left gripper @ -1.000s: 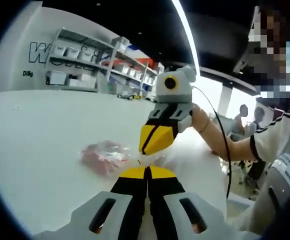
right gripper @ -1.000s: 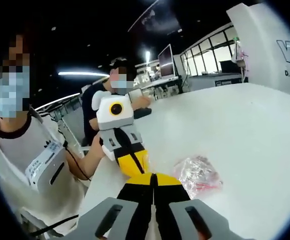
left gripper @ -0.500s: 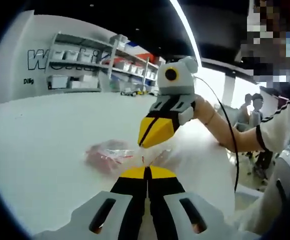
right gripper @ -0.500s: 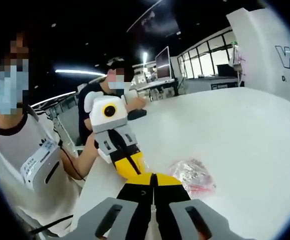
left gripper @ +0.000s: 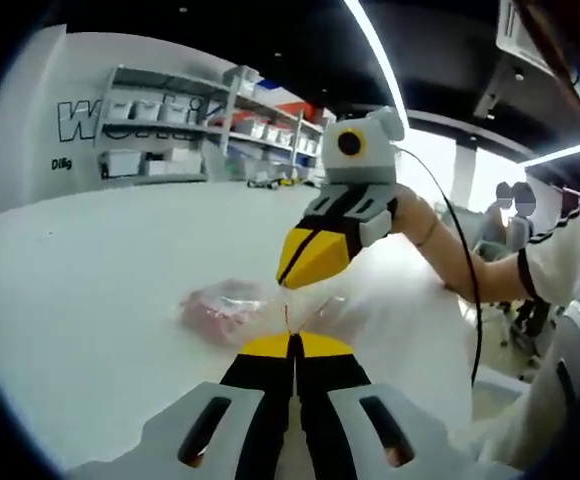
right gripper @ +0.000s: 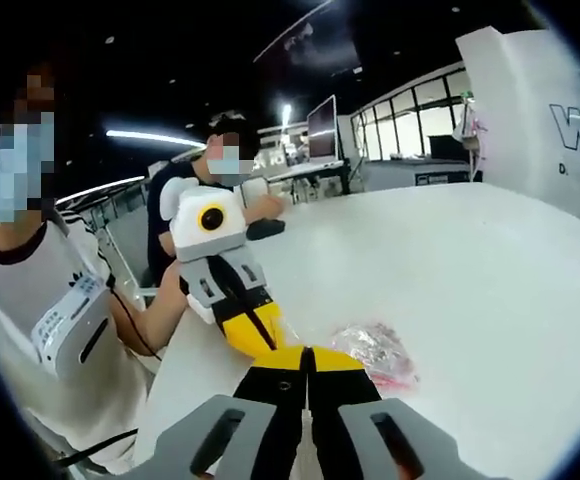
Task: Open the resealable bag by pulling the two sides of the seal apart until the entire bag opening is separated and visibly accessible.
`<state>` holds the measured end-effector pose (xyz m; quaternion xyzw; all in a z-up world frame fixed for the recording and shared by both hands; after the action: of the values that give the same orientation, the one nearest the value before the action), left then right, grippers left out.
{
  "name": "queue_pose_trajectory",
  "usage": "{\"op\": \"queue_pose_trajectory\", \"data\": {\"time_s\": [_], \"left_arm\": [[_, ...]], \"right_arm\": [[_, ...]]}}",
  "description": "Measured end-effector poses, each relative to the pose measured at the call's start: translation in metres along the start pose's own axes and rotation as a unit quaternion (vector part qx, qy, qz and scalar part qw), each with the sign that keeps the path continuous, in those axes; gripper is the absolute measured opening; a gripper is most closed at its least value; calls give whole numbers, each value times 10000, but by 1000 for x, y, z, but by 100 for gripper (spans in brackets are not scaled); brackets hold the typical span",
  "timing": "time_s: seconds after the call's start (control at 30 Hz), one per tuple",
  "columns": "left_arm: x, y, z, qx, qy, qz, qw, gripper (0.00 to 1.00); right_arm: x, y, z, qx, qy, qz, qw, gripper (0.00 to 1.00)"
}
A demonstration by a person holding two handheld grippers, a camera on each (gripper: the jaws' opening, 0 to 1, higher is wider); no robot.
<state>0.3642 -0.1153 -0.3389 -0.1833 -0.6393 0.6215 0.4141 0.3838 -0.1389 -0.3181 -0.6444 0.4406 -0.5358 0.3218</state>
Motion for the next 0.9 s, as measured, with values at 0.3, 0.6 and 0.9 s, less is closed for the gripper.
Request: {"op": "queue_pose_trajectory", "data": {"time_s": [0.3,0.6,0.9], "left_arm": [[1,2,1,-179,-86,-67,9998,1],[2,5,1,-244,-138,-151,9995,1],[0,6,2,-275,-133,-195,9993,1]], "right_arm": [[0,-1,1,37,84,-17,10000,0],[3,-5,7,121,284,81,9995,0],[4,-5,8,134,292,91,9994,0]]}}
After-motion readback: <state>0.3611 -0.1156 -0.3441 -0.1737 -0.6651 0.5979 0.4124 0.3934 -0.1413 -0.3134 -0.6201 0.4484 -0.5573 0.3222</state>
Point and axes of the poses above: the point that each gripper's makers call its tool centre point, and the gripper's own axes: x roughly backward along the fingers, z roughly to its right, y roughly out of its underside, the point moved 1 cm from there along x, roughly backward along the fingers, and after that the axes turned 3 degrees about -x, right-handed, at the moved point
